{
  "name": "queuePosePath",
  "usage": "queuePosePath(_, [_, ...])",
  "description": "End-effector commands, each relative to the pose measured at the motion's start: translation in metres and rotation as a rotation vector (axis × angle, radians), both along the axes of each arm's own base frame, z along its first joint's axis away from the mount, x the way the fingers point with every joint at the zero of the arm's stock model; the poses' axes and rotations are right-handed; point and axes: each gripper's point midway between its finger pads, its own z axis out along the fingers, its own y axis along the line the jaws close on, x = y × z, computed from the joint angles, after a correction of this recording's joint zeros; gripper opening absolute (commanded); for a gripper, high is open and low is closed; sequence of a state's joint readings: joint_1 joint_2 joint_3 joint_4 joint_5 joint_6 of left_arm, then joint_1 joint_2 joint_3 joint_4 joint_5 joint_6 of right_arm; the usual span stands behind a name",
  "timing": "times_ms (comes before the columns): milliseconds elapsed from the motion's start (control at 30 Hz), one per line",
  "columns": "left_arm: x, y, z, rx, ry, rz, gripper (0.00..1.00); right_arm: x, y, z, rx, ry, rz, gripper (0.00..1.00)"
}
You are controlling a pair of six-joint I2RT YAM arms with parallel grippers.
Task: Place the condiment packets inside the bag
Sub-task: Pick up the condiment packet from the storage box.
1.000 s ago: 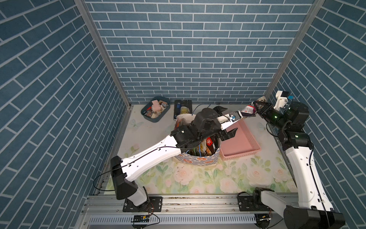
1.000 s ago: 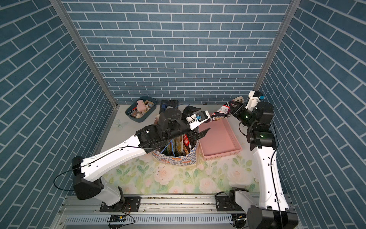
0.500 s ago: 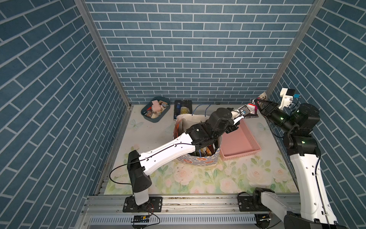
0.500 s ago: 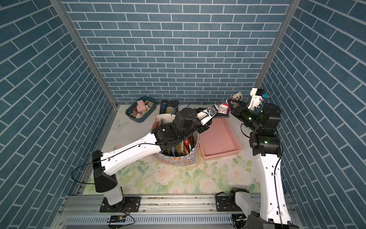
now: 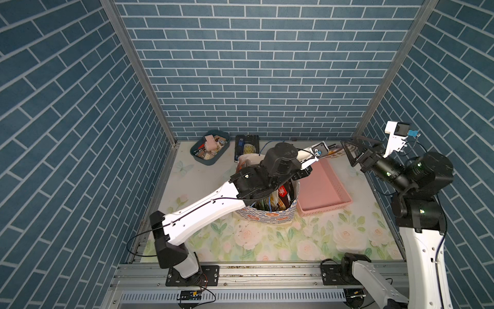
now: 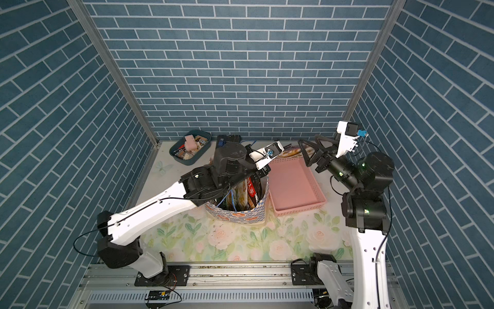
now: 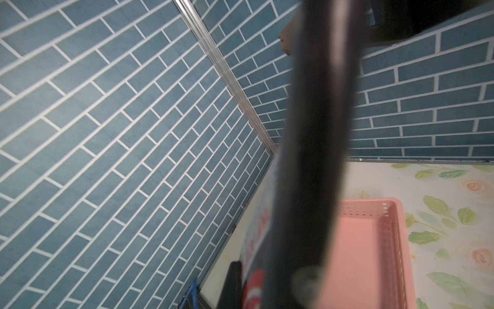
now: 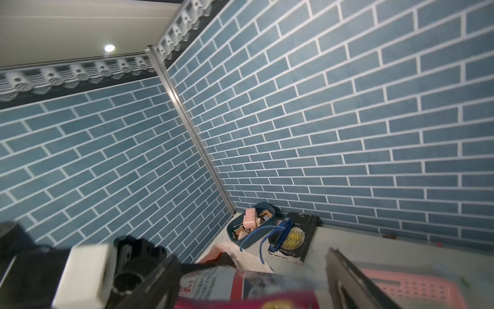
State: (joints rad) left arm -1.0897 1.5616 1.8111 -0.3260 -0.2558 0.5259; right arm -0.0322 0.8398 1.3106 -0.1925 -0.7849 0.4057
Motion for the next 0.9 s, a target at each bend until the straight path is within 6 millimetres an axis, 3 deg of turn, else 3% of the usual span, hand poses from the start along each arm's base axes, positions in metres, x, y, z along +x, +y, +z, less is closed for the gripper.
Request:
queuePosePath(0, [-0.010,0.040,0.036,-0.025,-0.063,0.017,0.00,-0.034,0.017,-0.001,-0.263,-0.313,0.092,0.97])
queuePosePath(167, [-0.017,0.070,0.041,0.026,-0.097,0.057,0.00,-0.052,0.027,-0.015,-0.396,-0.512,0.149,0.99])
queuePosePath(433, [-0.013,0.089,0.048,0.060,-0.134,0.135,0.00,-0.049,0.046,-0.004,-0.308,-0.415,0.273,0.96])
queuePosePath(600, [-0.013,0.088,0.050,0.047,-0.147,0.130,0.00,-0.032,0.079,-0.024,-0.312,-0.272,0.337,0.89])
queuePosePath(867, [-0.013,0.088,0.048,0.049,-0.137,0.131,0.00,-0.029,0.146,-0.044,-0.384,-0.206,0.428,0.85])
